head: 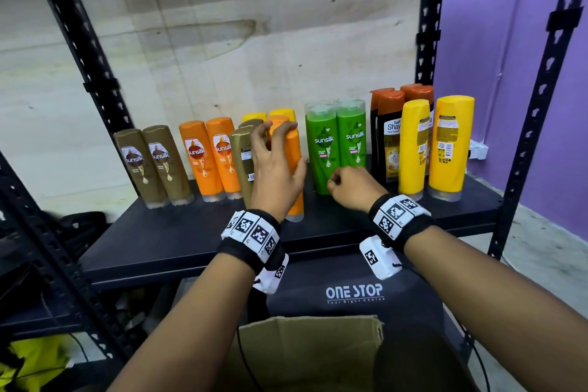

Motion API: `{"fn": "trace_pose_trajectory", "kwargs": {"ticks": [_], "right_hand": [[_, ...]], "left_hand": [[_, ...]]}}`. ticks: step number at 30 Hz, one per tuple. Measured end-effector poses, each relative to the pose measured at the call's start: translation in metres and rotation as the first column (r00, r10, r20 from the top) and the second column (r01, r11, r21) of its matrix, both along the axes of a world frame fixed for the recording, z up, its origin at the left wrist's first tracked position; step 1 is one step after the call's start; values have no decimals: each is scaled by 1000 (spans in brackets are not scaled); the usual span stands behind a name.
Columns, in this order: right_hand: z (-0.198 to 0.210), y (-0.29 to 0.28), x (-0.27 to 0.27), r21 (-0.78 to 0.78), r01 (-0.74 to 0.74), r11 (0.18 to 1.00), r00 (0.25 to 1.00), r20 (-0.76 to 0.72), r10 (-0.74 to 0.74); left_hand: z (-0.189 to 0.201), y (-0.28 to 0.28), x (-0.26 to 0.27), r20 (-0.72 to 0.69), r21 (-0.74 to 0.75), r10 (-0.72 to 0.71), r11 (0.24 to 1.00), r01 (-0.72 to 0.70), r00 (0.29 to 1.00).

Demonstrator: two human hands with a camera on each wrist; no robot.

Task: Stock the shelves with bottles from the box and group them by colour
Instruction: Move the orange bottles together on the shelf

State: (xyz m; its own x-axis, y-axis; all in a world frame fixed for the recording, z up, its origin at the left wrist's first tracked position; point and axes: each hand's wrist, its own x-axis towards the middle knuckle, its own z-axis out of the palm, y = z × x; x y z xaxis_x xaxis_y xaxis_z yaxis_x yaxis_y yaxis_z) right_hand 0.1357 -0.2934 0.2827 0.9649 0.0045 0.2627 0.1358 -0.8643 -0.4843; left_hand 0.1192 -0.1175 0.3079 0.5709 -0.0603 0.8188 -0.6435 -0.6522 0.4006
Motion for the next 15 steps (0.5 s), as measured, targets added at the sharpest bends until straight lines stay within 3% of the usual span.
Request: {"fn": "trace_pose_trajectory", "kwargs": {"ticks": [6, 11, 15], "right_hand": [[-3, 4, 0, -11, 21, 1000, 1000, 14, -21], [-6, 12, -1, -10, 12, 1000, 1000, 19, -12], [-5, 27, 7, 64, -30, 998, 993, 119, 22]], "left_hand": [[-8, 0, -7, -75, -43, -101, 994, 98, 992], [-10, 6, -16, -53, -151, -190, 972, 180, 980], [-4, 19, -19, -4, -249, -199, 949, 192, 980]]}}
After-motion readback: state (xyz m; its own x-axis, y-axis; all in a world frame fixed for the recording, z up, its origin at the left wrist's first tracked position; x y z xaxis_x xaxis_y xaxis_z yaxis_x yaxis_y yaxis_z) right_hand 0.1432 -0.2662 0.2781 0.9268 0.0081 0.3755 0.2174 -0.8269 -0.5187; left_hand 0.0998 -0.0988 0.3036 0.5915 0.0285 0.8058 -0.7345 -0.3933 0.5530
